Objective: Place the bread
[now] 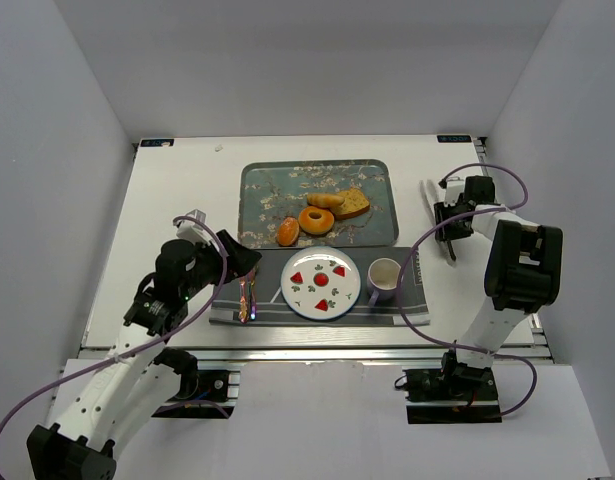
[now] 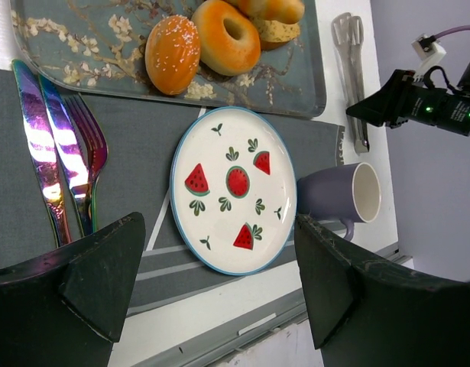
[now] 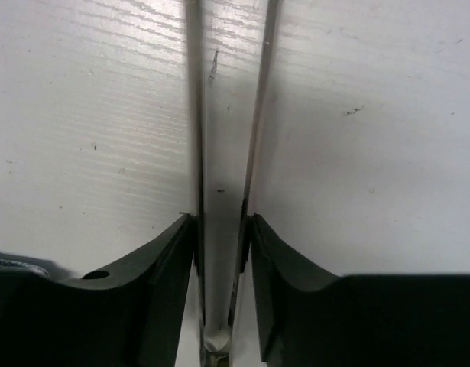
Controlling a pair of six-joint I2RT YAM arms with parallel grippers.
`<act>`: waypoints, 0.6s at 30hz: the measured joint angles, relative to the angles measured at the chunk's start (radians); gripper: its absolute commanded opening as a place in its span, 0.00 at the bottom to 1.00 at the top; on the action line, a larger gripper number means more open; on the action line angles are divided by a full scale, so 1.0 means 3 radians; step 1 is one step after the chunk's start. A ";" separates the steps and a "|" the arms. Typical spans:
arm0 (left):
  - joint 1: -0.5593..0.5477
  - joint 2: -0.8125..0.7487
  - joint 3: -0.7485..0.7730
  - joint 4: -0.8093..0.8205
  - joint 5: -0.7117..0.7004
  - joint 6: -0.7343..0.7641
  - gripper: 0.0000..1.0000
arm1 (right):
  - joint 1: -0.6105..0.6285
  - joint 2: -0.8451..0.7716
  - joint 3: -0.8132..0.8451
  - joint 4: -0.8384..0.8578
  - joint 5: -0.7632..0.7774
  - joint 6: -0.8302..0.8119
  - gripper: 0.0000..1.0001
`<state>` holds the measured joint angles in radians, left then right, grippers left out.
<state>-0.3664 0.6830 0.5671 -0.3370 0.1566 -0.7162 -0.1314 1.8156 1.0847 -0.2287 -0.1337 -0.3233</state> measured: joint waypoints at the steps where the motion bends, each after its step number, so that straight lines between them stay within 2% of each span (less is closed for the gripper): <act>1: 0.0000 -0.0023 0.0000 -0.0003 -0.0003 -0.0001 0.88 | 0.0000 0.0000 0.0000 -0.0004 -0.0008 -0.0008 0.31; 4: 0.0000 -0.0085 0.0000 -0.0005 -0.0009 -0.0011 0.88 | 0.0000 -0.0001 0.0000 -0.0010 -0.0043 -0.0036 0.20; 10: 0.0000 -0.0148 0.0000 -0.0038 -0.0009 -0.0022 0.88 | 0.0019 -0.0234 0.0062 -0.0336 -0.0380 -0.0409 0.09; 11: 0.0000 -0.0156 0.0000 -0.0039 -0.0009 -0.0023 0.88 | 0.0039 -0.0329 0.0118 -0.0434 -0.0468 -0.0533 0.10; 14: 0.0000 -0.0188 -0.0001 -0.0032 -0.0009 -0.0023 0.88 | 0.0259 -0.0652 0.0346 -0.0605 -0.0632 -0.0930 0.19; 18: 0.0000 -0.0207 -0.0005 -0.0019 -0.0006 -0.0024 0.88 | 0.0816 -0.0950 0.0621 -0.0641 -0.0684 -0.1339 0.30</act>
<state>-0.3664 0.6209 0.5655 -0.3428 0.1547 -0.7235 0.1135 1.5307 1.2709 -0.4210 -0.3389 -0.7250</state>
